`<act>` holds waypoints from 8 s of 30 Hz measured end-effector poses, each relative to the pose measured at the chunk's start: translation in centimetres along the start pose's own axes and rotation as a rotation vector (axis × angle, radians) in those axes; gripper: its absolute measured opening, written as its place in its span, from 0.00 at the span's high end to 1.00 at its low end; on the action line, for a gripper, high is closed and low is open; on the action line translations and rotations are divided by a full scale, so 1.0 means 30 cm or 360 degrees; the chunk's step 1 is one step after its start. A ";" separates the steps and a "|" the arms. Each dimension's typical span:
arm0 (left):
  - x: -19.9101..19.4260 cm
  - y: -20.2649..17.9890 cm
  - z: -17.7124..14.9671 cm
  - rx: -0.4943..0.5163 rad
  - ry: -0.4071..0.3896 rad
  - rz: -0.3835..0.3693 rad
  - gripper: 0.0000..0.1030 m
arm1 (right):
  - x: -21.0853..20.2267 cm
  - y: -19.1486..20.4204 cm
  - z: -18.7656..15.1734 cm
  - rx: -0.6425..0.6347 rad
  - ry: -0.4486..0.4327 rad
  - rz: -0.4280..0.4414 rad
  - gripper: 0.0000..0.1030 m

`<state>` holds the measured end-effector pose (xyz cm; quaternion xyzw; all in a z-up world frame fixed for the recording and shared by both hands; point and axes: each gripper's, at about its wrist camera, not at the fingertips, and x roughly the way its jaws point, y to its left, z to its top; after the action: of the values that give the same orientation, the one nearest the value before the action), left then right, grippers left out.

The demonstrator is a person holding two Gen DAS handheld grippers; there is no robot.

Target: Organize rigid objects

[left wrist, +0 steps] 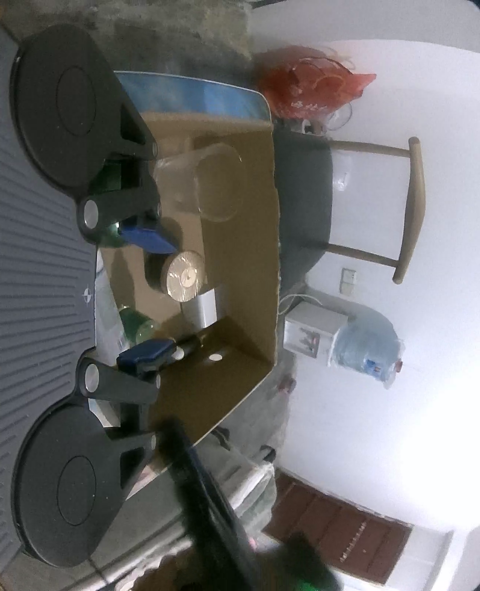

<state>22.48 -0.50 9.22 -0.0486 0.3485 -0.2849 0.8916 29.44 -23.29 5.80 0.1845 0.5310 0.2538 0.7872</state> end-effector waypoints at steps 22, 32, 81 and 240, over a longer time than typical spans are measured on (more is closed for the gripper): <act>0.221 0.206 0.033 -0.0661 0.0834 -0.0298 0.25 | 0.251 -0.126 0.038 0.0472 0.0320 0.0068 0.46; 0.254 0.217 0.015 -0.0802 0.0930 -0.0166 0.06 | 0.244 -0.171 0.045 0.0534 0.0343 0.0044 0.45; 0.143 0.197 0.057 -0.0838 0.0743 -0.0097 0.09 | 0.295 -0.148 0.030 0.0325 0.0276 0.0021 0.70; -0.356 0.403 -0.050 -0.0647 -0.0250 0.0039 0.00 | 0.692 0.356 0.184 -0.0525 0.1107 -0.0470 0.26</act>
<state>20.88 15.51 10.98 -0.2453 0.3289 -0.1933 0.8912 38.76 -2.45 -1.61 -0.1191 0.7383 0.2669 0.6079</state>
